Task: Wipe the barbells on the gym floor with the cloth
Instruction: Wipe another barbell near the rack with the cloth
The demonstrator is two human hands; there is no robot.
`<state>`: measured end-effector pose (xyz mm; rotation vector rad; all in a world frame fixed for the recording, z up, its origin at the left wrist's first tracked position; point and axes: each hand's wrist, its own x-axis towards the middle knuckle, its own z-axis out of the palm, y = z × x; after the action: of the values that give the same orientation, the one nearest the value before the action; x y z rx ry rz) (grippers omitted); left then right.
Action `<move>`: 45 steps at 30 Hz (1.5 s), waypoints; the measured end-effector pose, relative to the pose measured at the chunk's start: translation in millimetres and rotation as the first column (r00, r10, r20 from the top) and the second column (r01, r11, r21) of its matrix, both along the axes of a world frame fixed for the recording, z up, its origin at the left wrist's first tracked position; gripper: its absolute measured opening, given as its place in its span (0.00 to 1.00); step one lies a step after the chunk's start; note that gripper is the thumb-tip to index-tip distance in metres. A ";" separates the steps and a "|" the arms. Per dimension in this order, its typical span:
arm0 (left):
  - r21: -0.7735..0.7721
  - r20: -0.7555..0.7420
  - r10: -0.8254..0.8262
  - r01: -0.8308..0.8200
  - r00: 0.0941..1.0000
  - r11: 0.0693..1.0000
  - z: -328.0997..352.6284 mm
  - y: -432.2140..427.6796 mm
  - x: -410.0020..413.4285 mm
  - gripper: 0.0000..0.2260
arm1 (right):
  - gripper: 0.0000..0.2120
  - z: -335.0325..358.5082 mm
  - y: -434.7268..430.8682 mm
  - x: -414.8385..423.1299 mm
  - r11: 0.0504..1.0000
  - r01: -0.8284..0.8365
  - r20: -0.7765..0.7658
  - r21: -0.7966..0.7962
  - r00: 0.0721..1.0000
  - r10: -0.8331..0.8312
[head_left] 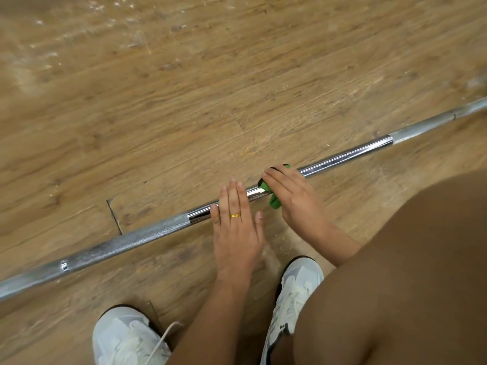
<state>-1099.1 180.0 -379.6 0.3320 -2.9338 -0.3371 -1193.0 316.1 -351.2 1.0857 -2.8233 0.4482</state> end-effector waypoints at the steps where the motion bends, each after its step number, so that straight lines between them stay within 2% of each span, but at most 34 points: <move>1: 0.003 -0.005 -0.002 0.002 1.000 1.000 -0.3 -0.3 -1.4 0.31 | 0.25 -0.2 5.4 -4.6 0.999 -0.028 -0.019 0.023 0.999 0.029; 5: 0.020 -0.019 0.020 -0.019 1.000 1.000 0.7 -1.5 -9.4 0.30 | 0.26 0.4 1.0 -4.4 0.997 0.073 -0.034 -0.015 0.997 -0.074; 10: 0.032 -0.026 0.010 -0.010 1.000 0.999 3.0 -10.2 -21.0 0.31 | 0.26 -1.1 -7.1 -17.6 0.999 -0.034 -0.052 0.042 0.998 0.036; 14: 0.036 -0.025 0.003 -0.003 1.000 0.999 6.8 -19.7 -31.3 0.31 | 0.27 0.2 -18.4 -24.6 0.999 0.048 -0.025 -0.003 0.999 -0.048; 19: 0.017 -0.015 -0.025 0.025 1.000 1.000 9.9 -34.5 -46.6 0.30 | 0.24 2.5 -34.2 -46.5 0.998 -0.070 0.001 0.007 0.998 0.070; 25: 0.026 -0.021 0.007 -0.006 1.000 1.000 12.1 -43.2 -68.3 0.31 | 0.22 -0.6 -41.5 -57.4 1.000 0.009 -0.086 -0.027 0.996 -0.012; 30: -0.001 -0.047 0.005 -0.005 0.999 1.000 11.3 -53.4 -84.4 0.30 | 0.21 1.9 -35.1 -93.2 0.993 -0.117 -0.078 0.013 0.990 0.118; 35: -0.003 -0.061 0.034 -0.034 0.998 0.999 11.4 -59.4 -100.2 0.31 | 0.21 -3.8 -44.7 -100.3 0.999 0.017 -0.082 -0.027 0.996 -0.019; 38: 0.017 -0.076 0.049 -0.048 0.996 0.999 10.8 -61.2 -110.5 0.31 | 0.21 -3.5 -50.1 -110.9 0.999 -0.020 -0.065 -0.032 0.998 0.018; 42: 0.075 -0.061 0.094 -0.089 0.994 0.993 12.5 -63.4 -121.2 0.32 | 0.19 -9.1 -56.3 -121.2 0.993 -0.014 -0.089 -0.120 0.996 0.003; 45: 0.050 -0.043 -0.012 0.014 0.999 0.999 10.7 -64.6 -115.4 0.31 | 0.19 -9.6 -61.3 -120.9 0.989 0.013 -0.073 -0.149 0.997 -0.024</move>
<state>-1214.5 115.4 -369.0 0.3092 -2.8911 -0.4157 -1313.9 254.8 -360.8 1.0248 -2.6841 0.5926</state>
